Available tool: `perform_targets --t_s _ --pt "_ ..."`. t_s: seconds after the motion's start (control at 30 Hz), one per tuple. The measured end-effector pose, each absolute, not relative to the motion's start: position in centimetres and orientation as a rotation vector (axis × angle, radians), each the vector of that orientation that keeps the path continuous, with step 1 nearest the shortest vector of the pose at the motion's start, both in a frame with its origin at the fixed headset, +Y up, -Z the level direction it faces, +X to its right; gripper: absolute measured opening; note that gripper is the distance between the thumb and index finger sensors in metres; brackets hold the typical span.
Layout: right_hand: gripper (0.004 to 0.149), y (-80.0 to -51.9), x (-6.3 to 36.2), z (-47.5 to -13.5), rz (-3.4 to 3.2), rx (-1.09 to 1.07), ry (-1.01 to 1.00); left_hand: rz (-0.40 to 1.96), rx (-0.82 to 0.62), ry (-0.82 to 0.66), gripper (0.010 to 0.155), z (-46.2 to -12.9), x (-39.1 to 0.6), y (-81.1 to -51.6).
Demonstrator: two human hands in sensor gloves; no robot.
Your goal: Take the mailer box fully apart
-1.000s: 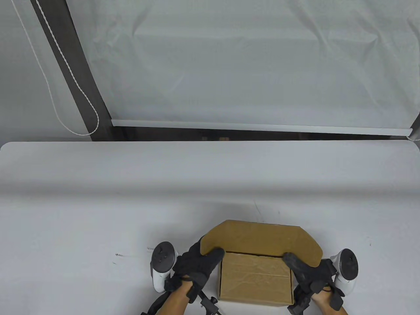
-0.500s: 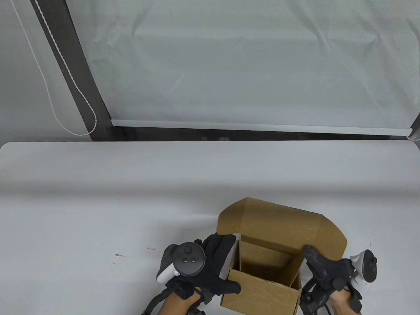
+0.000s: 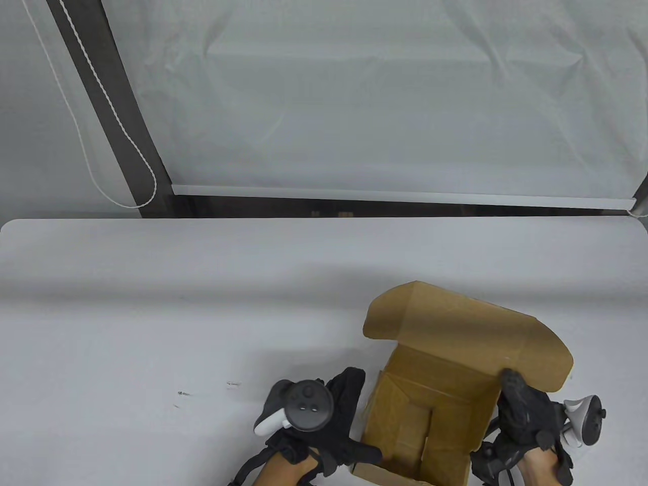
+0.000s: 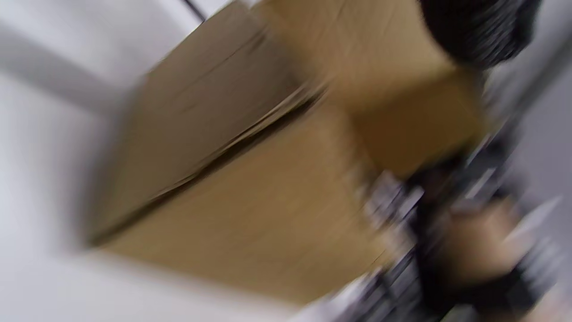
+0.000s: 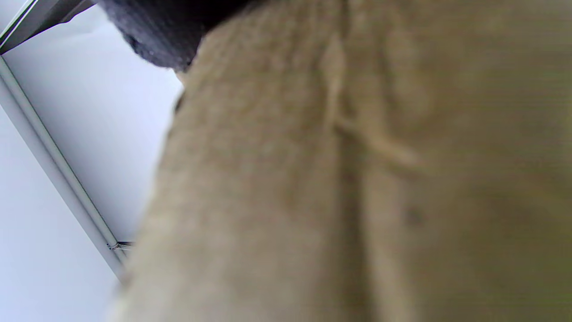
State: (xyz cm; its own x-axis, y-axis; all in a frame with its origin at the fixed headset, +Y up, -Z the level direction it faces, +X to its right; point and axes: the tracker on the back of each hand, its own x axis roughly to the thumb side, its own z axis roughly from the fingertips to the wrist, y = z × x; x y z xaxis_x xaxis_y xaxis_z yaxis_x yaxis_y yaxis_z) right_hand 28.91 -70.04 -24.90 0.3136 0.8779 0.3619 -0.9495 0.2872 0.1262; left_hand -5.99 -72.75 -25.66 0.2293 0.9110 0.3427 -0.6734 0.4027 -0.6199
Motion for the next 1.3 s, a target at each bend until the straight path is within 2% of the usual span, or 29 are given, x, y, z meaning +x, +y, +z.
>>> perform_targets --t_s 0.03,0.1,0.17,0.23,0.3,0.33,0.43,0.5,0.57,0.63,0.73,0.77,0.9,0.93,1.0,1.13,1.17,1.2,1.23,1.3 --pt "0.046 -70.0 28.6 -24.9 1.244 0.362 -0.225 1.177 -0.295 -0.716 0.117 -25.7 -6.1 -72.4" --pt "0.046 -69.8 27.9 -24.9 1.248 0.408 -0.165 1.09 -0.189 -0.716 0.106 -25.7 -5.9 -71.7" --pt "0.047 -69.6 27.7 -24.9 1.228 0.427 -0.128 1.058 -0.146 -0.739 0.08 -25.6 -5.6 -71.4" --pt "0.049 -70.0 28.1 -25.1 1.175 0.412 -0.114 1.184 -0.097 -0.69 0.067 -25.8 -6.2 -71.3" --pt "0.05 -70.6 28.6 -25.3 1.117 0.376 -0.122 1.329 -0.117 -0.631 0.06 -26.0 -7.1 -71.4" --pt "0.051 -71.0 28.8 -25.4 1.088 0.354 -0.116 1.388 -0.126 -0.607 0.058 -26.2 -7.6 -71.5" --pt "0.059 -71.5 29.1 -25.4 1.101 0.278 -0.12 1.359 -0.084 -0.515 0.056 -26.6 -8.9 -71.8" --pt "0.075 -71.0 29.1 -25.4 1.159 0.341 -0.105 1.401 -0.067 -0.476 0.055 -26.9 -9.6 -72.0" --pt "0.09 -69.8 28.6 -25.3 1.379 0.544 0.063 1.455 -0.059 -0.428 0.055 -27.2 -10.5 -72.3" --pt "0.1 -69.0 28.5 -25.1 1.692 0.613 0.138 1.462 -0.061 -0.422 0.054 -27.4 -10.9 -72.4" --pt "0.08 -68.7 28.9 -25.2 2.017 0.521 -0.014 1.486 -0.033 -0.391 0.054 -27.5 -11.3 -72.5" --pt "0.077 -68.8 28.9 -25.3 1.999 0.521 0.021 1.491 -0.03 -0.392 0.053 -27.6 -11.4 -72.5" --pt "0.092 -69.1 28.2 -25.1 1.825 0.581 0.158 1.495 -0.038 -0.374 0.053 -27.7 -11.7 -72.8" --pt "0.089 -69.1 28.1 -25.1 1.847 0.57 0.14 1.496 -0.042 -0.376 0.053 -27.7 -11.7 -72.8" --pt "0.068 -69.0 28.2 -25.1 1.998 0.464 0.032 1.505 -0.057 -0.398 0.052 -27.8 -11.7 -72.8" --pt "0.045 -68.7 29.0 -24.9 1.982 0.363 -0.133 1.522 -0.103 -0.406 0.053 -28.0 -11.8 -73.1" --pt "0.045 -68.8 29.3 -24.9 1.973 0.327 -0.194 1.509 -0.114 -0.41 0.053 -28.0 -11.7 -73.2" --pt "0.048 -68.9 29.5 -24.9 1.959 0.328 -0.221 1.493 -0.118 -0.404 0.053 -28.0 -11.7 -73.2" --pt "0.059 -68.9 29.5 -24.9 1.949 0.351 -0.232 1.49 -0.116 -0.404 0.053 -28.0 -11.6 -73.2" --pt "0.088 -68.7 29.0 -24.8 1.943 0.423 -0.128 1.495 -0.112 -0.409 0.052 -27.9 -11.5 -73.1"
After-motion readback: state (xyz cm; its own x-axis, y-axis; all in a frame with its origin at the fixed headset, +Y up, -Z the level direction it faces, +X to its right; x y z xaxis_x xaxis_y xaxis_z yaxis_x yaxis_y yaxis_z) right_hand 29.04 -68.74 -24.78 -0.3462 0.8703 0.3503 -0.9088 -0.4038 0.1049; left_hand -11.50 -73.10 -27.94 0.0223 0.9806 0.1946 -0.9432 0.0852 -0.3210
